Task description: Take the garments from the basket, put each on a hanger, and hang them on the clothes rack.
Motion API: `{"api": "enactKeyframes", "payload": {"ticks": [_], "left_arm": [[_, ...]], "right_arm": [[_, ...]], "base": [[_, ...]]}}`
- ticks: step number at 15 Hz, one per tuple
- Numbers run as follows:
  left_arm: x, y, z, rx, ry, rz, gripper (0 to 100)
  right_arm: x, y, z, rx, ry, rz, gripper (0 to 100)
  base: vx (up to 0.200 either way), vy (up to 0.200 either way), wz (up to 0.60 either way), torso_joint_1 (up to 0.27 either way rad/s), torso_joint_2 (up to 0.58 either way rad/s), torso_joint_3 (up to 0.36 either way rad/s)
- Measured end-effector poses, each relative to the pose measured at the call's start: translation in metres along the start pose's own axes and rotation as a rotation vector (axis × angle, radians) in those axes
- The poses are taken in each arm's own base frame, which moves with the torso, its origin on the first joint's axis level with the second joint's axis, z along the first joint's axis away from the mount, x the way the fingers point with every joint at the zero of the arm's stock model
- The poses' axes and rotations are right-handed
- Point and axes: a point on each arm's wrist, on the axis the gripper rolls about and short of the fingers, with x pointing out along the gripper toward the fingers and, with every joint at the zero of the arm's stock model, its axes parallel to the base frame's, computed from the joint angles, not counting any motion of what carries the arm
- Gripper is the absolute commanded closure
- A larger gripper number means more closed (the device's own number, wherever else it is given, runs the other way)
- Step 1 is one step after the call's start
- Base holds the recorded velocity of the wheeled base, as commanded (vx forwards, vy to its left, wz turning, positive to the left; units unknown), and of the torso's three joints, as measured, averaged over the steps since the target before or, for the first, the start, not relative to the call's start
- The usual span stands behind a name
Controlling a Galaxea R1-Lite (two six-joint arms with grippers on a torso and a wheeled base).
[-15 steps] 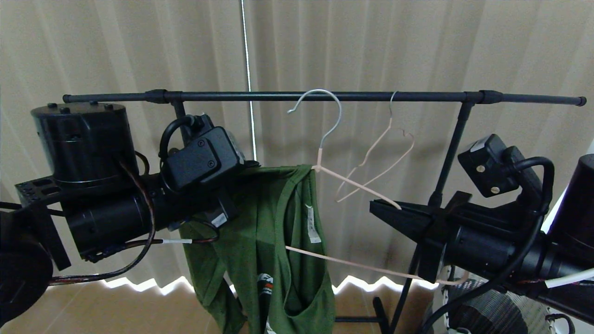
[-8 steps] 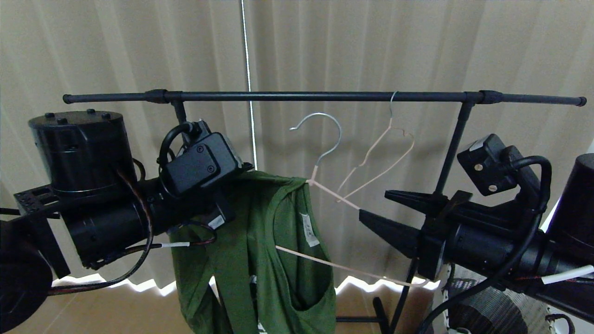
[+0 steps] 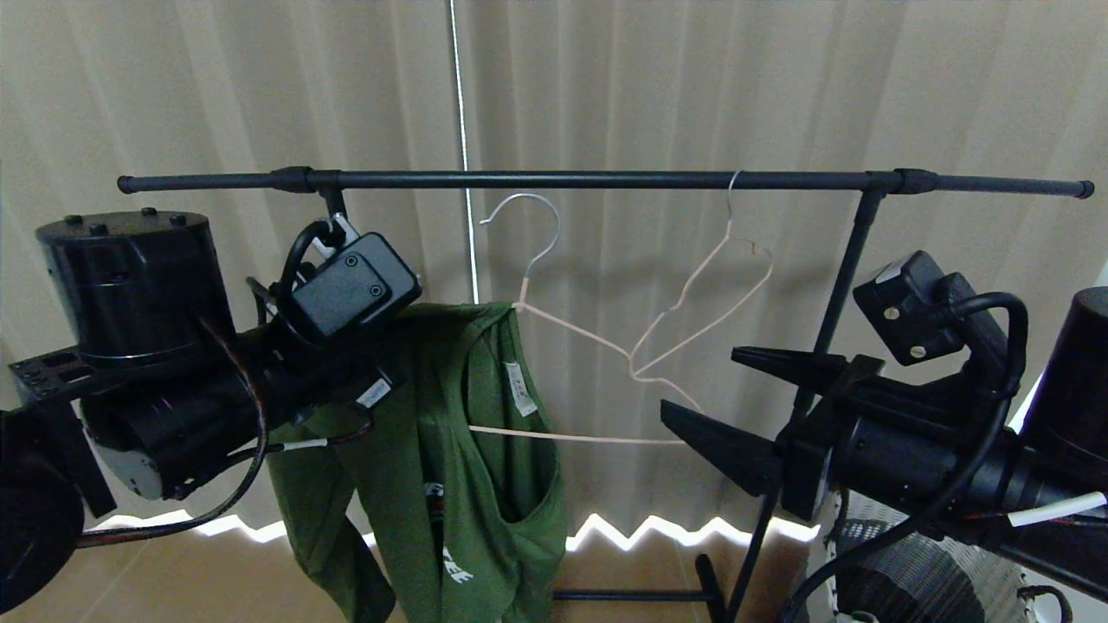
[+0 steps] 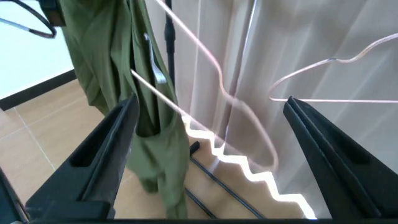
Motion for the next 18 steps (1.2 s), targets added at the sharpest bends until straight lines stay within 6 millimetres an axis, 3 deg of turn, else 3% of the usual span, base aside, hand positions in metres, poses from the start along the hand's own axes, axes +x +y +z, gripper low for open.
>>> {"api": "enactKeyframes", "payload": {"ticks": [7,18], "left_arm": [[-0.001,0.01,-0.007,-0.105,0.117,0.143,100],[-0.002,0.023,-0.002,-0.265,0.115,0.235,100]], "right_arm": [[-0.002,-0.004,-0.008,-0.02,0.028,-0.014,0],[0.0,0.006,-0.026,-0.031,0.075,0.03,0]], "base": [[0.0,0.0,0.0,0.0,0.0,0.0],[0.0,0.0,0.0,0.0,0.0,0.0]]}}
